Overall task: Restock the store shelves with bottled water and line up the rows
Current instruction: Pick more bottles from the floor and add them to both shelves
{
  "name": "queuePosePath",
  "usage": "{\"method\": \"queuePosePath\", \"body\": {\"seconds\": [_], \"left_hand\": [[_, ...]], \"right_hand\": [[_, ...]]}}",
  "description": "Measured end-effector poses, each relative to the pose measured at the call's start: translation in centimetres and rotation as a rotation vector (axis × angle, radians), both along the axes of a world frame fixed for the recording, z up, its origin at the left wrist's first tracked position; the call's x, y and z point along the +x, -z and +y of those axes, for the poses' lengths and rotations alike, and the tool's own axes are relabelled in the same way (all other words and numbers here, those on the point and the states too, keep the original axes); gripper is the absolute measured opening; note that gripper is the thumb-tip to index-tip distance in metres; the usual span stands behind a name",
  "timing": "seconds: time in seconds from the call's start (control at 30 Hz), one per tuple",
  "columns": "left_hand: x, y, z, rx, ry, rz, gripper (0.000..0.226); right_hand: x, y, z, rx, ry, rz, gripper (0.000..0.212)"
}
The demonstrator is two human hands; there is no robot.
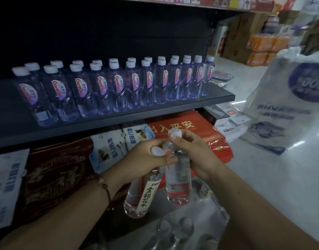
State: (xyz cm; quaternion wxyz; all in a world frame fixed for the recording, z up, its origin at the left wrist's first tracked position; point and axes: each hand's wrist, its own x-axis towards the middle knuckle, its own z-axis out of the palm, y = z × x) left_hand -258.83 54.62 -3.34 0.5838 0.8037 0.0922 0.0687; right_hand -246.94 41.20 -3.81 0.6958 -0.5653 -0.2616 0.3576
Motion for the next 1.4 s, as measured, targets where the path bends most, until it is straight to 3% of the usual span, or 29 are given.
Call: {"method": "queuePosePath", "body": {"seconds": [0.1,0.23,0.37,0.47,0.57,0.67,0.8,0.97,1.13,1.23,1.3,1.4], "left_hand": [[0.3,-0.1,0.4,-0.02,0.001,-0.033,0.032],[0.5,-0.9,1.3,-0.08,-0.02,-0.091,0.03],[0.6,-1.3,2.4,-0.187,-0.071,-0.094,0.041],[0.6,-1.2,2.8,-0.18,-0.086,-0.056,0.049],[1.0,-1.5,2.6,-0.321,-0.182,-0.082,0.047],[1.6,-2.1,3.0,-0.493,-0.325,-0.096,0.048],[1.6,-2.6,4.3,-0.604,-0.397,-0.106,0.035],[1.6,-2.5,5.0,-0.722,-0.527,-0.105,0.04],[1.8,-2.3,4.1,-0.734,-0.674,-0.158,0.051],[2.0,-3.0,3.6,-0.93,-0.709,-0.309,0.03],[2.0,-3.4,2.9,-0.862,-0.666,-0.287,0.028],[1.9,-2.1,1.3,-0.561,-0.491,-0.031,0.068]], "right_hand": [[1.0,0.2,0.1,0.007,-0.023,0.0,0.043],[3.5,0.8,-1.1,-0.093,-0.225,-0.013,0.08],[3.7,1.8,-1.8,-0.307,-0.409,-0.128,0.072],[2.8,1.6,-1.5,-0.272,-0.325,-0.149,0.065],[1.9,1.5,-1.4,-0.232,-0.245,-0.139,0.064],[1.7,0.9,-1.5,-0.24,-0.187,-0.005,0.055],[1.9,1.1,-1.8,-0.165,-0.239,0.336,0.095],[0.3,1.5,-1.6,0.062,-0.445,0.522,0.075],[-0.6,1.9,-1.1,0.089,-0.447,0.556,0.07],[-0.6,1.7,-1.1,0.152,-0.415,0.603,0.067],[-0.5,1.0,-1.4,0.213,-0.41,0.6,0.062],[0.0,0.1,-1.8,0.225,-0.394,0.539,0.064]]}}
